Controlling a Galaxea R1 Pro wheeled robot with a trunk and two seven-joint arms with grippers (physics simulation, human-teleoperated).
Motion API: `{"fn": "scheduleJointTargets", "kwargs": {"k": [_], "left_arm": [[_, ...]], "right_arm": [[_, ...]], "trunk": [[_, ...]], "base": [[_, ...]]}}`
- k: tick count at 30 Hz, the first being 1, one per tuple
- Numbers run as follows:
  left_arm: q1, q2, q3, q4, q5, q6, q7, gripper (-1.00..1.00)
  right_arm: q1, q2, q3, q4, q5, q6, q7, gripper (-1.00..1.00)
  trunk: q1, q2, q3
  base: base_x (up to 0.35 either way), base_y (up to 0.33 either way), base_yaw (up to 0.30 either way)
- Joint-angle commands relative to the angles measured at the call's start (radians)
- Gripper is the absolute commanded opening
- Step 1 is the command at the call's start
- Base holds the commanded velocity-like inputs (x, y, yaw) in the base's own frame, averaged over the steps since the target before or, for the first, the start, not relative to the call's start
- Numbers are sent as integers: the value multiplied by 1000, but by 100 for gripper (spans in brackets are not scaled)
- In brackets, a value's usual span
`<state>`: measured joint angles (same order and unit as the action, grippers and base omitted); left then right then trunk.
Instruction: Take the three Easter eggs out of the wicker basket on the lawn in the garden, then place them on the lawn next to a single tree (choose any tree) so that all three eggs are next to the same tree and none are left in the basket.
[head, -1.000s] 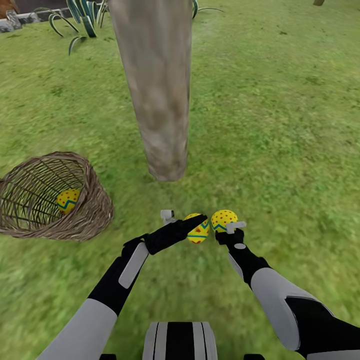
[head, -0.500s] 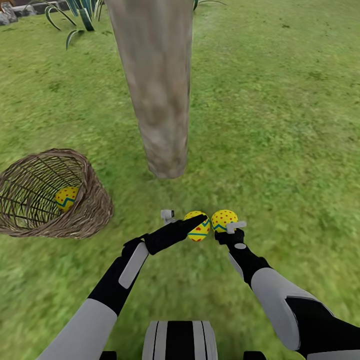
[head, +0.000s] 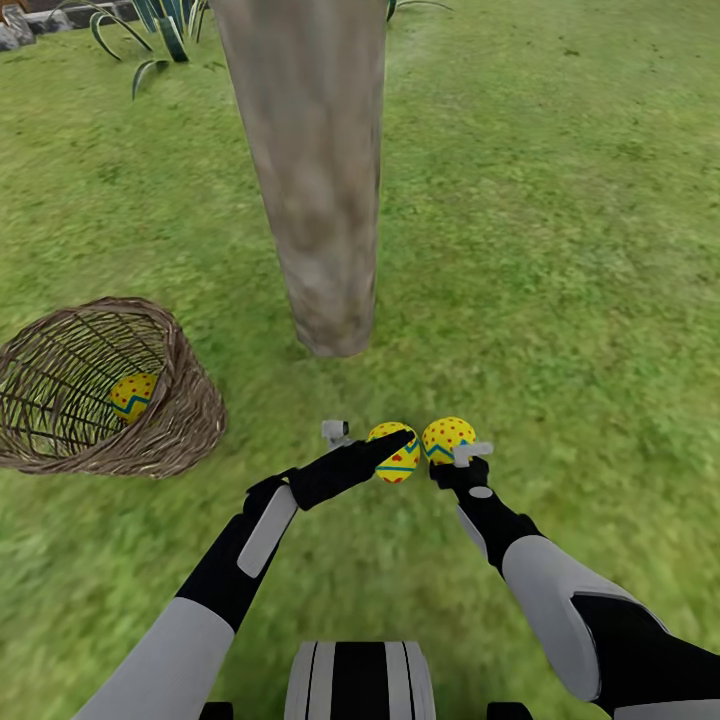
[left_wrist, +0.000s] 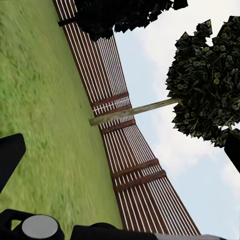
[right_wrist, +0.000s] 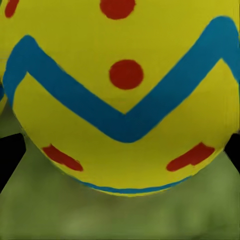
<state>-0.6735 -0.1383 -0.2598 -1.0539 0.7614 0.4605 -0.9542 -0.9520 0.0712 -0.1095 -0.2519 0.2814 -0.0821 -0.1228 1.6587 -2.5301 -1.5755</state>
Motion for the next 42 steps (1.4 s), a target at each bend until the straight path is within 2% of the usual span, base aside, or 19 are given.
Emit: {"fn": "scheduleJointTargets", "kwargs": {"k": [1,24,31,36,42], "left_arm": [[0,-1,-1,-1,9,9,2,100],[0,-2,-1,-8,9,14,5,100],[-1,-1,-1,-8,9,14,5,100],[-1,-2,-2,-8,9,14,5,100],[-1,-2,-3,-35,8,29,6,100]], "right_arm": [[-1,1,-8,2,10,-4,-1,100],[-1,1,-8,1,10,-4,-1,100],[-1,-8,-12,-1,7,-4,7,100],[-1,-6,-12,-64,7,7,6,100],[-1,-10,-19,-74,-1,22,7,100]], "trunk": [[0,0,-1],[-11,5,88],[-14,7,115],[-16,8,135],[-19,9,158]], "base": [[0,0,0],[0,0,0],[0,0,0],[0,0,0],[0,0,0]]}}
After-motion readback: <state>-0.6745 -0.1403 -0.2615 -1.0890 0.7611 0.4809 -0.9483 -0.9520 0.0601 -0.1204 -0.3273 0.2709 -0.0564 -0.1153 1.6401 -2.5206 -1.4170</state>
